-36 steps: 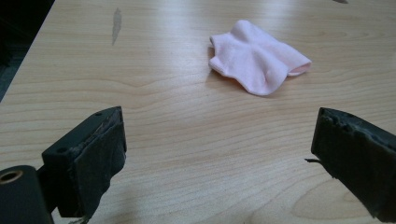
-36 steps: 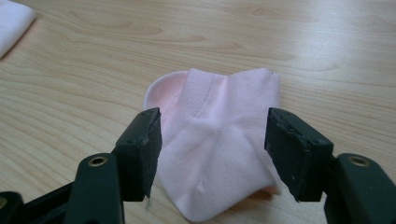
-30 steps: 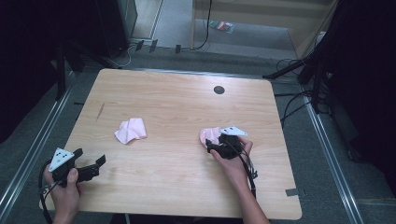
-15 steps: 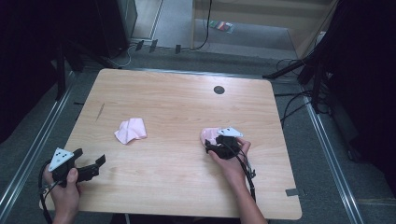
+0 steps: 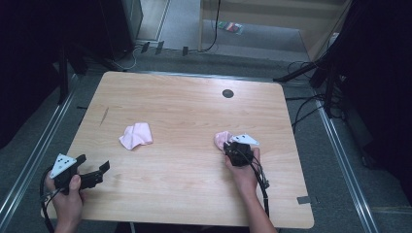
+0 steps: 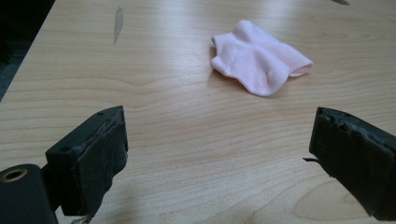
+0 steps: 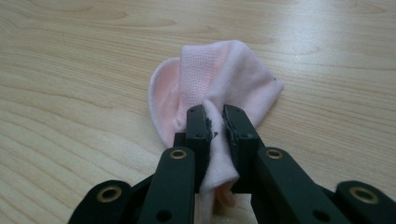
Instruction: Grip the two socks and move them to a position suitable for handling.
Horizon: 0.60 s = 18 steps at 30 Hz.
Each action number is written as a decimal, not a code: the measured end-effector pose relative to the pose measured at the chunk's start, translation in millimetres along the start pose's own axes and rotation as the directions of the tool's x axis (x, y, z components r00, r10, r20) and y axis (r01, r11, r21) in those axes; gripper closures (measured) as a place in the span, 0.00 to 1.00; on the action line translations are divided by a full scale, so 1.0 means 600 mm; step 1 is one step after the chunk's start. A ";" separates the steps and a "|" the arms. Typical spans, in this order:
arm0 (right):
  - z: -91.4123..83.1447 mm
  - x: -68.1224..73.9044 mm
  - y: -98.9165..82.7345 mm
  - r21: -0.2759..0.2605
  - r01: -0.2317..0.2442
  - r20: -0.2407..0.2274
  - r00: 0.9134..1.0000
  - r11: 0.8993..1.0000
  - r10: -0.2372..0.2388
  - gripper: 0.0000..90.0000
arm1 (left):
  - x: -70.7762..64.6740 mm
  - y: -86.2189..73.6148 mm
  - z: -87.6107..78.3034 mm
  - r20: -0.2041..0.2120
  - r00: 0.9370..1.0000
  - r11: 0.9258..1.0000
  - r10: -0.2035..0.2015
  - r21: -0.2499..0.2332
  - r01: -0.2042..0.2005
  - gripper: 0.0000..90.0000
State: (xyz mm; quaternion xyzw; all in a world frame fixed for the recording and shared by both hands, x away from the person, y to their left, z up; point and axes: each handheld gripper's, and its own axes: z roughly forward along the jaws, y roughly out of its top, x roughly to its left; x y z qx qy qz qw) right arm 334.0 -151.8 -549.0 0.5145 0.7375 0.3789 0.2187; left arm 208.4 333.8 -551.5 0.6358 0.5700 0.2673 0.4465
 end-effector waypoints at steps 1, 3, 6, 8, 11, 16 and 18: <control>0.000 -0.003 0.000 -0.003 -0.016 -0.014 1.000 1.000 0.016 0.92 | 0.000 0.000 0.000 0.000 1.000 1.000 0.000 -0.001 0.000 0.06; -0.004 -0.011 0.001 -0.012 -0.054 -0.016 0.998 0.998 0.053 0.93 | 0.000 0.000 0.000 0.000 1.000 1.000 0.000 0.000 0.000 0.06; -0.018 -0.015 0.003 -0.049 -0.071 -0.011 0.997 0.996 0.070 0.93 | 0.000 -0.001 -0.001 -0.001 1.000 1.000 0.002 -0.009 -0.002 0.06; -0.028 -0.013 0.003 -0.053 -0.069 -0.021 0.997 0.996 0.068 0.93 | -0.001 -0.001 -0.001 -0.003 1.000 1.000 0.007 -0.012 -0.007 0.06; -0.047 -0.006 0.004 -0.070 -0.057 -0.032 0.998 0.996 0.055 0.93 | -0.003 -0.001 -0.002 0.000 1.000 1.000 0.011 -0.012 -0.011 0.06; -0.083 0.007 0.008 -0.106 -0.050 -0.058 0.997 0.993 0.044 0.93 | -0.004 -0.001 -0.002 0.000 1.000 1.000 0.021 -0.010 -0.021 0.06; -0.096 0.015 0.009 -0.115 -0.038 -0.063 0.998 0.993 0.031 0.93 | -0.005 -0.001 -0.003 -0.008 1.000 1.000 0.027 -0.009 -0.027 0.06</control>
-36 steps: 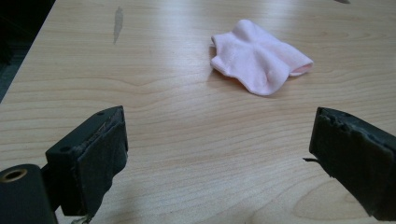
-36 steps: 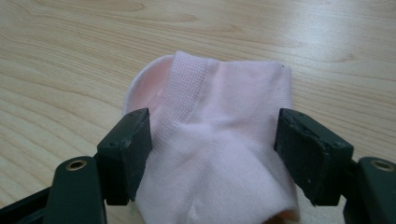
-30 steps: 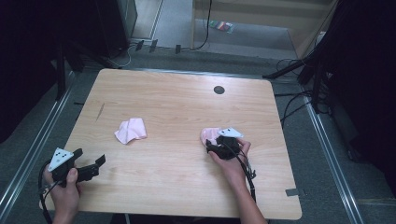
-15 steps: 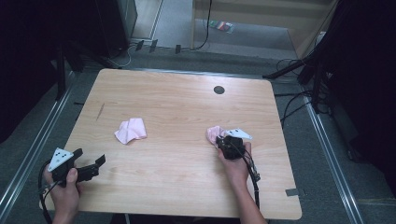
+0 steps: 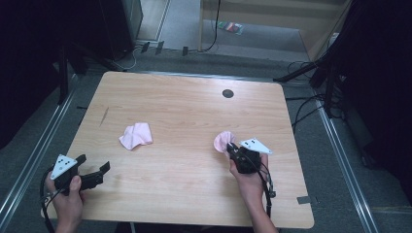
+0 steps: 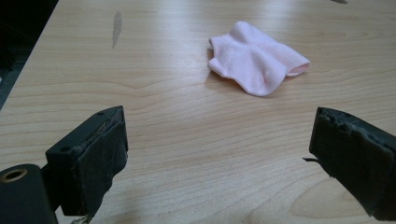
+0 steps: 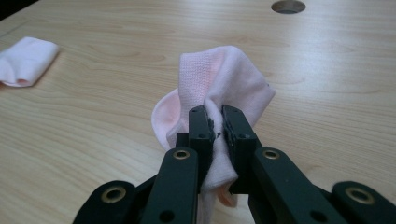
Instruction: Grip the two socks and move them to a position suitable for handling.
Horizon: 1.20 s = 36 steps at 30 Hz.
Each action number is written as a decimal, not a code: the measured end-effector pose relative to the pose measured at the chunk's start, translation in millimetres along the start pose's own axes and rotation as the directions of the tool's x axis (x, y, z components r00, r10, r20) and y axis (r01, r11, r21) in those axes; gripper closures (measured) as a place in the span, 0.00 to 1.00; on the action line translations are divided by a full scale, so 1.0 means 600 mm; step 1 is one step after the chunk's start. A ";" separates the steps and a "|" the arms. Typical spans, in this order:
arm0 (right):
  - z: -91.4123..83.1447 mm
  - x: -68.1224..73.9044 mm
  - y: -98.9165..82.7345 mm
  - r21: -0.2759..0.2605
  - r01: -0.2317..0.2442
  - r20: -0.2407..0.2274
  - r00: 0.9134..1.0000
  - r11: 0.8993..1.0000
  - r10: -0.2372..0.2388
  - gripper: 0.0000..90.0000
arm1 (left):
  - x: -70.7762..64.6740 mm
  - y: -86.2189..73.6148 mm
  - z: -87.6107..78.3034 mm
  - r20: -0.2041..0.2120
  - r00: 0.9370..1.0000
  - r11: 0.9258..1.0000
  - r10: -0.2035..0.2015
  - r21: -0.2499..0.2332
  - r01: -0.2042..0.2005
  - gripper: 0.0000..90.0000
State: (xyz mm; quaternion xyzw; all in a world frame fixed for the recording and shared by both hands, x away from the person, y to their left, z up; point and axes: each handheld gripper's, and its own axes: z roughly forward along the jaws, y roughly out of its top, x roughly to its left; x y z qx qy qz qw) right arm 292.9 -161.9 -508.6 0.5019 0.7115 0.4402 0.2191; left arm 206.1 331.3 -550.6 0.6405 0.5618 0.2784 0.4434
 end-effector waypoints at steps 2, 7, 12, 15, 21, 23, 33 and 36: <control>-0.012 0.007 0.002 -0.010 0.004 -0.009 1.000 1.000 -0.004 0.93 | -0.003 0.002 -0.002 -0.023 1.000 1.000 0.018 -0.003 -0.018 0.06; -0.038 0.026 0.004 -0.025 -0.004 -0.034 0.999 1.000 0.004 0.93 | -0.008 0.008 -0.009 -0.023 0.999 1.000 0.025 -0.016 -0.025 0.06; -0.052 0.049 0.001 -0.040 0.010 -0.050 0.999 0.999 -0.012 0.93 | -0.028 0.021 -0.016 -0.006 0.999 0.998 0.037 -0.043 -0.038 0.06; -0.055 0.061 -0.003 -0.038 0.015 -0.061 0.998 0.999 -0.018 0.93 | -0.049 0.033 -0.016 0.007 0.998 0.996 0.064 -0.057 -0.063 0.06; -0.056 0.085 -0.013 -0.036 0.037 -0.075 0.996 0.999 -0.040 0.93 | -0.109 0.055 -0.003 0.071 0.990 0.991 0.120 -0.065 -0.116 0.06; -0.055 0.095 -0.016 -0.030 0.034 -0.089 0.995 0.999 -0.036 0.93 | -0.131 0.059 0.003 0.088 0.986 0.988 0.140 -0.071 -0.134 0.06; -0.042 0.149 -0.037 -0.013 0.066 -0.142 0.988 0.998 -0.067 0.93 | -0.212 0.077 0.034 0.187 0.971 0.987 0.149 -0.087 -0.135 0.06; -0.037 0.156 -0.042 -0.005 0.068 -0.149 0.986 0.998 -0.068 0.93 | -0.222 0.078 0.039 0.204 0.969 0.988 0.139 -0.088 -0.123 0.06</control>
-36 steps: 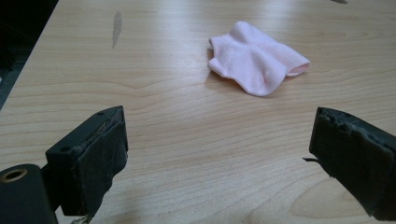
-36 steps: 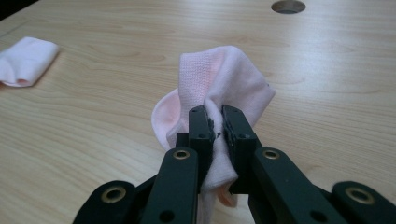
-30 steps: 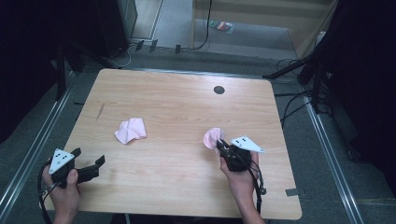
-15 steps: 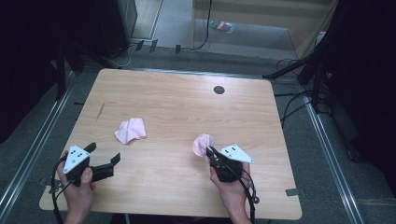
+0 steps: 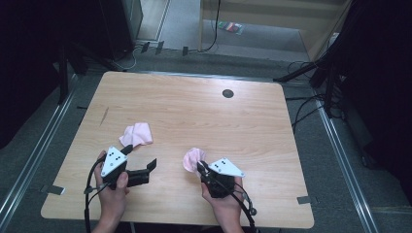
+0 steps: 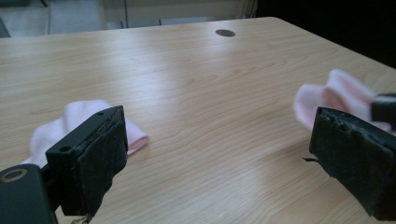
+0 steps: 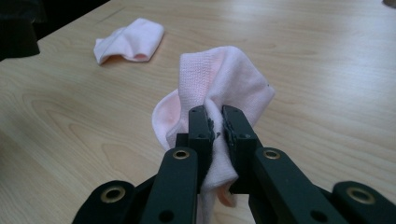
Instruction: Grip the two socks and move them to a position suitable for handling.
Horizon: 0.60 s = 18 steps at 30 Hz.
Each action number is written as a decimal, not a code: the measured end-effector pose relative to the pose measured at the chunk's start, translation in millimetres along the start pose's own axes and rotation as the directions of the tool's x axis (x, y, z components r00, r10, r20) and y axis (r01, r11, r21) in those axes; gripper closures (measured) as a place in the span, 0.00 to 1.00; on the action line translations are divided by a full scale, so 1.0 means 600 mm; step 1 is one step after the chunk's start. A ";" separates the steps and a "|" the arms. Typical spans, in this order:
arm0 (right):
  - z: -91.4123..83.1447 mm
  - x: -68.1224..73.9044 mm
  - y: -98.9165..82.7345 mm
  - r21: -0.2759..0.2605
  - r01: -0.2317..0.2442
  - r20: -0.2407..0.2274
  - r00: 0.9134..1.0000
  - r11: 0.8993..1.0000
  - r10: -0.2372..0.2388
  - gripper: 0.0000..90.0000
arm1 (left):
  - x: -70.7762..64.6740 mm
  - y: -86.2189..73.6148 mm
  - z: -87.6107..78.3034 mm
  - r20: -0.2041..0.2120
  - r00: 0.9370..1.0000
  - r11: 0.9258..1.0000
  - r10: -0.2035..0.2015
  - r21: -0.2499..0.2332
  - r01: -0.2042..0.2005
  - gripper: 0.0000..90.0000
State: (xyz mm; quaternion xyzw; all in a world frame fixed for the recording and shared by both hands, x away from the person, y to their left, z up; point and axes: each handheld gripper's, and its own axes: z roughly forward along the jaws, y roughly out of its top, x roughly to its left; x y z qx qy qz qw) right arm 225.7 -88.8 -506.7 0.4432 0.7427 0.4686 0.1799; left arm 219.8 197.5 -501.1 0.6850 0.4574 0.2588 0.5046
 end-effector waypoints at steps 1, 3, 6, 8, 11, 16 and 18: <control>0.008 0.006 -0.007 0.012 -0.001 -0.008 1.000 1.000 0.002 0.93 | -0.007 0.000 0.007 0.004 1.000 1.000 -0.006 0.002 0.006 0.06; 0.015 0.014 -0.014 0.022 0.000 -0.015 1.000 1.000 0.000 0.93 | -0.012 -0.001 0.013 0.020 1.000 1.000 -0.016 0.004 0.016 0.06; 0.026 0.026 -0.025 0.036 0.001 -0.033 0.999 0.999 0.000 0.93 | -0.020 -0.005 0.017 0.036 0.999 1.000 -0.018 0.007 0.018 0.06; 0.037 0.033 -0.032 0.051 0.001 -0.037 0.999 0.999 0.001 0.91 | -0.022 -0.010 0.018 0.044 0.999 1.000 -0.013 0.014 0.013 0.06; 0.051 0.033 -0.037 0.067 -0.021 -0.083 0.996 0.998 0.026 0.71 | -0.018 -0.019 0.022 0.054 0.998 0.999 -0.030 0.034 0.029 0.06; 0.024 0.020 -0.033 0.020 -0.062 -0.085 0.994 0.998 0.064 0.60 | -0.008 -0.032 0.022 0.085 0.993 0.995 -0.083 0.067 0.078 0.07; 0.016 0.026 -0.038 0.024 -0.048 -0.099 0.994 0.999 0.050 0.65 | -0.010 -0.034 0.024 0.076 0.994 0.994 -0.081 0.083 0.075 0.12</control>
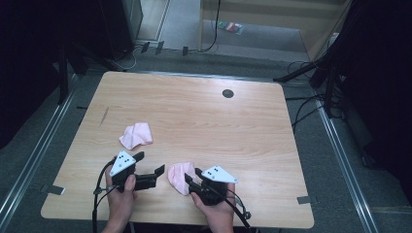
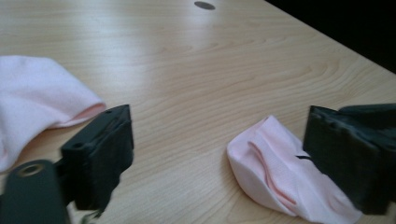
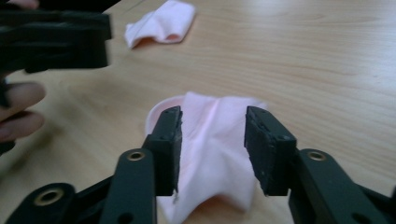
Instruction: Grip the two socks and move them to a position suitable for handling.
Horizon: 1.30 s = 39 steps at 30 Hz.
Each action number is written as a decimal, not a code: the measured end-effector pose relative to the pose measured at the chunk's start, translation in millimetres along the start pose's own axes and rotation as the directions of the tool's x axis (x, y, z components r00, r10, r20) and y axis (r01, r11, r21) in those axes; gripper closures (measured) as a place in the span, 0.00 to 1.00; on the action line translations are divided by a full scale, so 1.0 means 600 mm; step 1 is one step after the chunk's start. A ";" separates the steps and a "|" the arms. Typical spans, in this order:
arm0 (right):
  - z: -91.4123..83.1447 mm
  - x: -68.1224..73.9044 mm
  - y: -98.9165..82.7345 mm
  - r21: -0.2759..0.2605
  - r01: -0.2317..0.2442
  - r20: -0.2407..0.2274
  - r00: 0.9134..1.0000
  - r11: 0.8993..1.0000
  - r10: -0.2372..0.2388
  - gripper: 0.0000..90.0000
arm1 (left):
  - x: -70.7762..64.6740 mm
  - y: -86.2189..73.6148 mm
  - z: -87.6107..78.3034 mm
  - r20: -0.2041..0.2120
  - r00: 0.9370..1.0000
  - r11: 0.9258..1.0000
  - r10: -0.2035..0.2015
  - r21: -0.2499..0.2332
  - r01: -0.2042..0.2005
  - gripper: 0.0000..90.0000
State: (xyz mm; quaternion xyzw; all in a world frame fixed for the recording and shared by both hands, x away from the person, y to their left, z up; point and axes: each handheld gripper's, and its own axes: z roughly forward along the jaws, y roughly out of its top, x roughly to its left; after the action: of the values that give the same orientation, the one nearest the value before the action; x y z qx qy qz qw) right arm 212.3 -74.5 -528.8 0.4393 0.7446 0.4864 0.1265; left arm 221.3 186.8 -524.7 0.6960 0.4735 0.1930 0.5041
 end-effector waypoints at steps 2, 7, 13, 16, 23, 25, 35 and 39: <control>0.000 0.007 -0.004 0.010 0.019 -0.010 1.000 1.000 -0.019 0.67 | -0.002 -0.001 0.002 -0.012 1.000 1.000 0.003 0.010 -0.002 0.17; 0.025 0.048 -0.020 0.075 0.134 -0.076 0.989 0.988 -0.128 0.71 | -0.007 -0.008 0.017 0.009 1.000 0.998 -0.028 0.060 0.028 0.27; 0.045 0.053 -0.028 0.105 0.156 -0.059 0.987 0.982 -0.151 0.67 | -0.012 -0.012 0.030 0.032 0.998 0.992 -0.053 0.116 0.049 0.34; 0.049 0.058 -0.031 0.109 0.180 -0.056 0.983 0.978 -0.175 0.69 | -0.016 -0.014 0.036 0.042 0.998 0.989 -0.048 0.143 0.041 0.42; 0.054 0.059 -0.034 0.142 0.197 -0.008 0.980 0.970 -0.198 0.88 | -0.016 -0.027 0.061 0.087 0.995 0.966 -0.054 0.258 0.030 0.69; 0.053 0.054 -0.033 0.142 0.185 -0.015 0.983 0.973 -0.184 0.94 | -0.013 -0.028 0.062 0.101 0.993 0.960 -0.058 0.278 0.028 0.76; 0.008 0.010 -0.004 0.021 0.057 0.015 0.998 0.998 -0.058 1.00 | -0.007 -0.026 0.055 0.117 0.992 0.959 -0.057 0.281 0.022 1.00; -0.014 -0.017 0.005 -0.012 0.002 0.044 0.999 1.000 -0.001 1.00 | -0.004 -0.026 0.053 0.150 0.985 0.960 -0.087 0.278 0.042 1.00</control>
State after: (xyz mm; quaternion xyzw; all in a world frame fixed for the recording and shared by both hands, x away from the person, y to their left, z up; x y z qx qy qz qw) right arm 214.9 -87.2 -524.5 0.4485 0.7392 0.4809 0.1455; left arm 237.0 169.0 -551.3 0.7564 0.4759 0.0525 0.4458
